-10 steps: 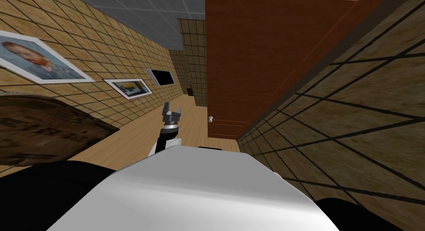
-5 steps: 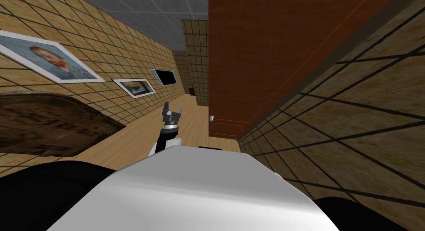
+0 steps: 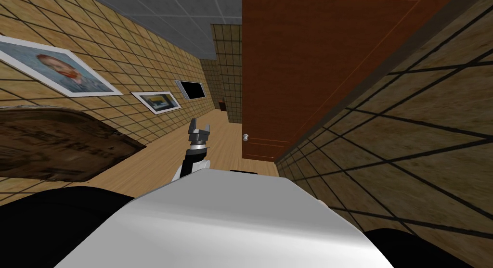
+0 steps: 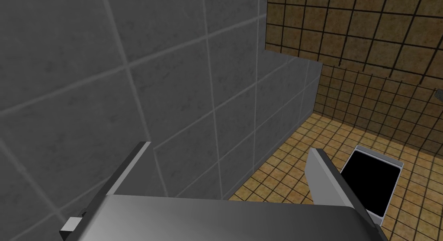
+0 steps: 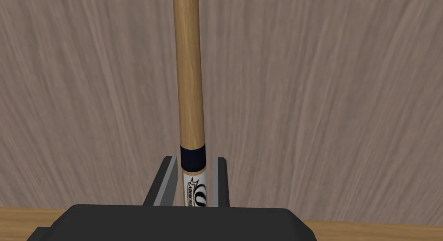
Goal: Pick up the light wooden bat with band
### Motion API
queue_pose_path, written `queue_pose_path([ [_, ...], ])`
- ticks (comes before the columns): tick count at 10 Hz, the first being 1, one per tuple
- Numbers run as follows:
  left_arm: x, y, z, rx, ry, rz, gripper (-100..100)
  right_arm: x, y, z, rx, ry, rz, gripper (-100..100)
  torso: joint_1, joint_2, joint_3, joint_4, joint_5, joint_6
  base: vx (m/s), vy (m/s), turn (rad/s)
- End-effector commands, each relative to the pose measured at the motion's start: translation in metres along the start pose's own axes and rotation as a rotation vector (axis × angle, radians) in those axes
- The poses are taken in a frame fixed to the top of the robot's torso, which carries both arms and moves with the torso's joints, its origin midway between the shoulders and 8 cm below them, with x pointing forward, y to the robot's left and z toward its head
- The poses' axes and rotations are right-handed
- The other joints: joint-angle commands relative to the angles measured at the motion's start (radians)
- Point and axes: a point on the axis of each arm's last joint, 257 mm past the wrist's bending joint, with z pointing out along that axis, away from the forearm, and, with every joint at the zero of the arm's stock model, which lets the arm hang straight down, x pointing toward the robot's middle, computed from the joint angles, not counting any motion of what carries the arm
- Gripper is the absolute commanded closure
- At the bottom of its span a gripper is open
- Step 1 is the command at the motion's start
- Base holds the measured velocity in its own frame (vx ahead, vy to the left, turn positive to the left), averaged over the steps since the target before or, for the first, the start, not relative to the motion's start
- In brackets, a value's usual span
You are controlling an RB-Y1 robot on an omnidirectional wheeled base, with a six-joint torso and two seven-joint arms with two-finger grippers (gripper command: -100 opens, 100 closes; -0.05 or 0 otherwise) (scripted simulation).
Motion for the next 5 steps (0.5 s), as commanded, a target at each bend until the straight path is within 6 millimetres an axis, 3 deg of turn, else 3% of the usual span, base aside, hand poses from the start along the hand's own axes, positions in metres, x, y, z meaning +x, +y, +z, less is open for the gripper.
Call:
queue_pose_path([
  [1,0.000,0.000,0.000,0.000,0.000,0.000,0,0.000,0.000,0.000,0.000,0.000,0.000,0,0.000,0.000,0.000,0.000,0.000,0.000,0.000,0.000,0.000],
  [2,0.000,0.000,0.000,0.000,0.000,0.000,0,0.002,0.003,-0.008,-0.001,0.000,-0.006,100,0.000,0.000,0.000,0.000,0.000,0.000,0.040,0.008,-0.097],
  [5,0.000,0.000,0.000,0.000,0.000,0.000,0,0.004,0.008,-0.022,-0.005,-0.001,-0.022,100,0.001,-0.003,-0.002,-0.001,0.001,0.000,0.051,0.001,-0.061],
])
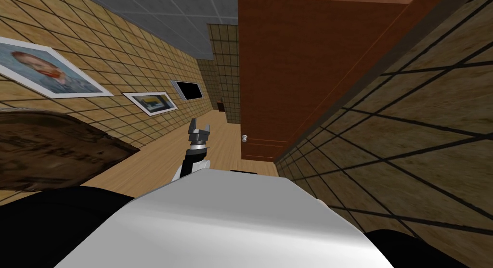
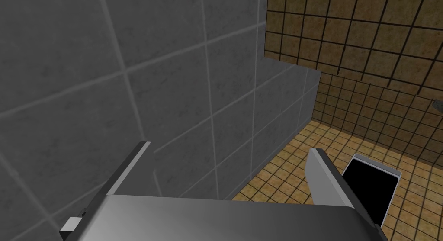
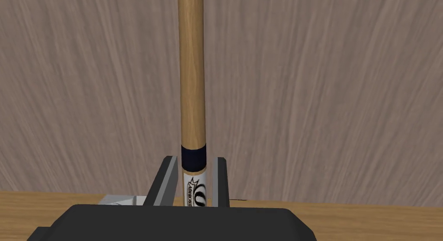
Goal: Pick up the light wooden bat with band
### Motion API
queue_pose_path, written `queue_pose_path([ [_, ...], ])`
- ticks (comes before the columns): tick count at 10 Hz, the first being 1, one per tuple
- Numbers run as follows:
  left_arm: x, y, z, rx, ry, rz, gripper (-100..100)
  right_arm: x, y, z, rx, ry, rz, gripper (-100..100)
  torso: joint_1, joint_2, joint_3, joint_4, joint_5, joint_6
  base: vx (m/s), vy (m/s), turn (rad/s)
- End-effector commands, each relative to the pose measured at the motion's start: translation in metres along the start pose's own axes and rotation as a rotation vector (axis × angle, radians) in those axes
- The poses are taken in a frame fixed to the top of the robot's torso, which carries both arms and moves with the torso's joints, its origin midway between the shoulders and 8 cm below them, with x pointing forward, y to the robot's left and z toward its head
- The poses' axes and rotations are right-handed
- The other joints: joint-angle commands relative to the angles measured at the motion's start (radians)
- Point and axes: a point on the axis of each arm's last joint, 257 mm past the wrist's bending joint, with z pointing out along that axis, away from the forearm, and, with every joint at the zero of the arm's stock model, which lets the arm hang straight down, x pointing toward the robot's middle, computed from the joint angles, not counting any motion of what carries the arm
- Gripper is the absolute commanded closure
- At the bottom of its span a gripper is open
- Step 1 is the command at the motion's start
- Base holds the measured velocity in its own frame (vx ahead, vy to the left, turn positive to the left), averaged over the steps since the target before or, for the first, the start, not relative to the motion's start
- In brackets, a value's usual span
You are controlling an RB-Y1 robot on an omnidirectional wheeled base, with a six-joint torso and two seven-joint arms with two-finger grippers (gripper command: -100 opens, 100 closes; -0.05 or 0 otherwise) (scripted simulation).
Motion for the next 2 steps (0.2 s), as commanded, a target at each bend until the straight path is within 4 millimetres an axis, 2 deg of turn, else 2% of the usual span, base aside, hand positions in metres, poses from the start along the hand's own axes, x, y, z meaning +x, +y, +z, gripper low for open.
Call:
queue_pose_path([
  [1,0.0000,0.0000,0.0000,0.000,0.000,0.000,0,0.0000,0.0000,0.0000,0.000,0.000,0.000,100,0.000,0.000,0.000,0.000,0.000,0.000,0.017,-0.003,-0.008],
  [2,0.0000,0.0000,0.0000,0.000,0.000,0.000,0,0.0001,-0.0001,-0.0006,0.000,0.000,0.002,0,0.000,0.001,0.001,0.000,0.000,0.000,0.000,0.000,0.000],
])
